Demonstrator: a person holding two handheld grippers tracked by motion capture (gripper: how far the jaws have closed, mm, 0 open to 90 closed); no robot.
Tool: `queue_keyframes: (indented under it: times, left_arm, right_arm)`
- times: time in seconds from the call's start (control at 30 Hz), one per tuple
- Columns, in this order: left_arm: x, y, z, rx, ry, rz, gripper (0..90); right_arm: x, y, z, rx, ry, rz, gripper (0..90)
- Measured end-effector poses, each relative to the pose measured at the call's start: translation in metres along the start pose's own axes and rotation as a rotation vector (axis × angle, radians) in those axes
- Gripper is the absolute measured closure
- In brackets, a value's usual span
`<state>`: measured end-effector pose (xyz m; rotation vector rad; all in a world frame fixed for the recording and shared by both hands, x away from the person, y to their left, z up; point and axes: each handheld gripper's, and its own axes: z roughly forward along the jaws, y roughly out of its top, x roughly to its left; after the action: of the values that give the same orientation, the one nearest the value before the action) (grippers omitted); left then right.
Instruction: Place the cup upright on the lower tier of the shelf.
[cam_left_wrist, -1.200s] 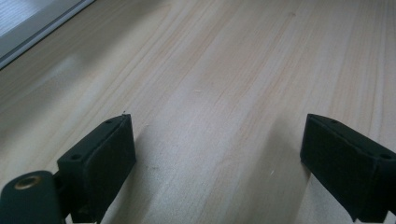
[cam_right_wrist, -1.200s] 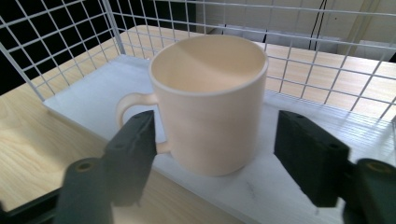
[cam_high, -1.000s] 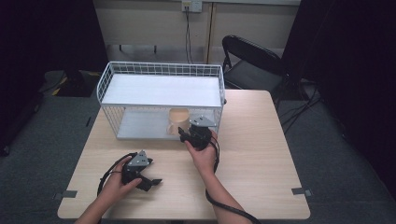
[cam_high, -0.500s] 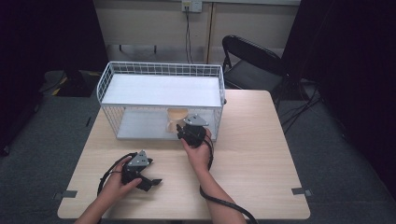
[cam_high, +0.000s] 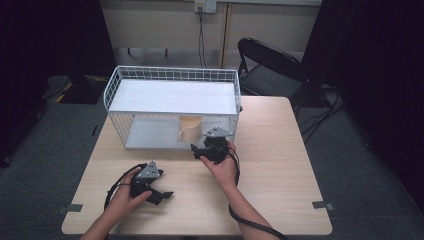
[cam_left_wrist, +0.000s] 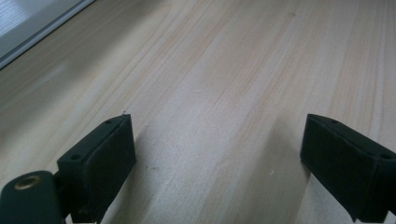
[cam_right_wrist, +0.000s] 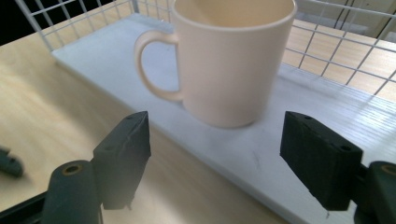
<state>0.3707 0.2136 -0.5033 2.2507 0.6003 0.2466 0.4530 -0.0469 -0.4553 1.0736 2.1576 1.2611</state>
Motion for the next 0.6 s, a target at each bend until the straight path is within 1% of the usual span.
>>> queue_keyframes:
  times: [0.07, 0.17, 0.27, 0.4, 0.47, 0.6]
  left_arm:
    - [0.000, 0.000, 0.000, 0.000, 0.000, 0.000, 9.7]
    - [0.000, 0.000, 0.000, 0.000, 0.003, -0.002, 9.6]
    - [0.000, 0.000, 0.000, 0.000, 0.003, -0.001, 9.6]
    - [0.000, 0.000, 0.000, 0.000, 0.003, -0.002, 9.6]
    - [0.000, 0.000, 0.000, 0.000, 0.003, -0.002, 9.6]
    - [0.000, 0.000, 0.000, 0.000, 0.003, -0.002, 9.6]
  right_arm:
    - [-0.004, -0.001, -0.009, -0.004, 0.008, -0.009, 23.9]
    - [-0.010, -0.003, -0.017, 0.006, 0.037, 0.015, 21.5]
    - [-0.013, -0.006, -0.023, 0.013, 0.045, 0.002, 21.3]
    - [-0.017, -0.012, -0.031, 0.015, 0.072, -0.005, 20.8]
    - [-0.018, -0.014, -0.034, 0.021, 0.076, -0.011, 20.6]
    - [-0.020, -0.019, -0.038, 0.030, 0.099, -0.018, 20.0]
